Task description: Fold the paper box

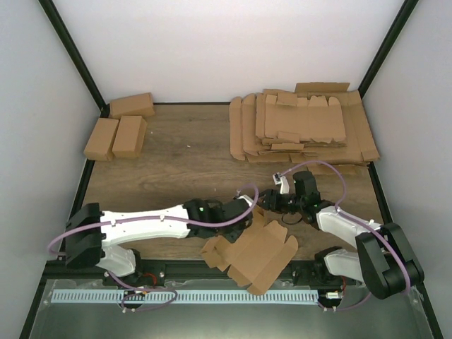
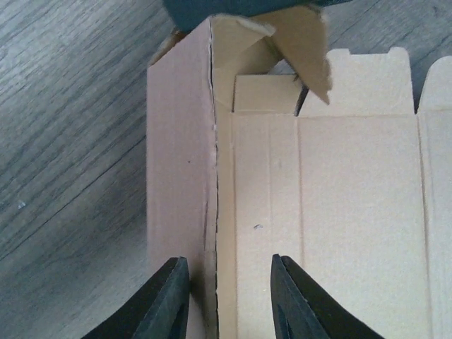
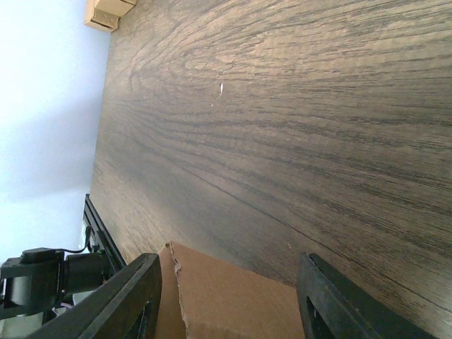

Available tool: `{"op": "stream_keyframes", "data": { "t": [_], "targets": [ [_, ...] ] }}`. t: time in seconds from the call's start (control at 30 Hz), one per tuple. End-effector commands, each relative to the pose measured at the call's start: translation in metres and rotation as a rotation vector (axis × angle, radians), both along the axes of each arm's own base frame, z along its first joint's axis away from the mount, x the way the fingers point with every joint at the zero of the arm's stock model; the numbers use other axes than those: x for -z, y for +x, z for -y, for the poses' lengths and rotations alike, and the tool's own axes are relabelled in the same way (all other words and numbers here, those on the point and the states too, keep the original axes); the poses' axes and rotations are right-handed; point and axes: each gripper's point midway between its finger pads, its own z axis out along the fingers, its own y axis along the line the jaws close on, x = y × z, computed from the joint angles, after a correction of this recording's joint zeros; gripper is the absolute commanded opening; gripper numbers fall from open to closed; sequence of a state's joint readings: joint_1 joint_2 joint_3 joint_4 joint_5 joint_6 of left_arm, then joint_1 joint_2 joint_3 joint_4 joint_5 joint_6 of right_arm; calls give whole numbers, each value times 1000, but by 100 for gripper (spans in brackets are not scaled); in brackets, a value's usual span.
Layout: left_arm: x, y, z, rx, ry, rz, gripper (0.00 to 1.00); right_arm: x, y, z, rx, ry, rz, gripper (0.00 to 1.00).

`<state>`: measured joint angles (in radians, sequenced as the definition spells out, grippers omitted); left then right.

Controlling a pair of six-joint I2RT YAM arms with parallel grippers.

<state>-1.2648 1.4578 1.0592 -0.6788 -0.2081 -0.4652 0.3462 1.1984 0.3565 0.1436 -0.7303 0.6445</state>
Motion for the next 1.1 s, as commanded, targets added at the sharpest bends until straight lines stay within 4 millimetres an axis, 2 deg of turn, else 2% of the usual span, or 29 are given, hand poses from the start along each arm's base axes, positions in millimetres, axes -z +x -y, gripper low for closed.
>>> {"op": "stream_keyframes", "data": {
  "t": [0.0, 0.1, 0.43, 0.7, 0.9, 0.97, 1.0, 1.07],
  "targets": [
    [-6, -1, 10, -9, 73, 95, 33, -2, 1, 3, 4, -3, 22, 54],
    [-4, -3, 14, -18, 136, 146, 29, -1, 1, 3, 8, -5, 19, 55],
    [3, 1, 6, -88, 331, 299, 4, 1, 0, 5, 22, -13, 13, 55],
    [6, 5, 3, -103, 367, 332, 4, -8, 2, 7, 29, -27, 25, 57],
    [0, 3, 8, -97, 311, 318, 4, -7, -8, 9, 20, -20, 18, 59],
    [-4, 0, 13, -81, 275, 304, 4, -4, -13, 10, 20, -13, 13, 59],
    [-7, -13, 20, -39, 252, 302, 4, -2, -15, 10, 20, -10, 11, 60],
    [-12, -19, 28, -13, 217, 295, 4, 1, -18, 11, 26, -2, 12, 63]
  ]
}}
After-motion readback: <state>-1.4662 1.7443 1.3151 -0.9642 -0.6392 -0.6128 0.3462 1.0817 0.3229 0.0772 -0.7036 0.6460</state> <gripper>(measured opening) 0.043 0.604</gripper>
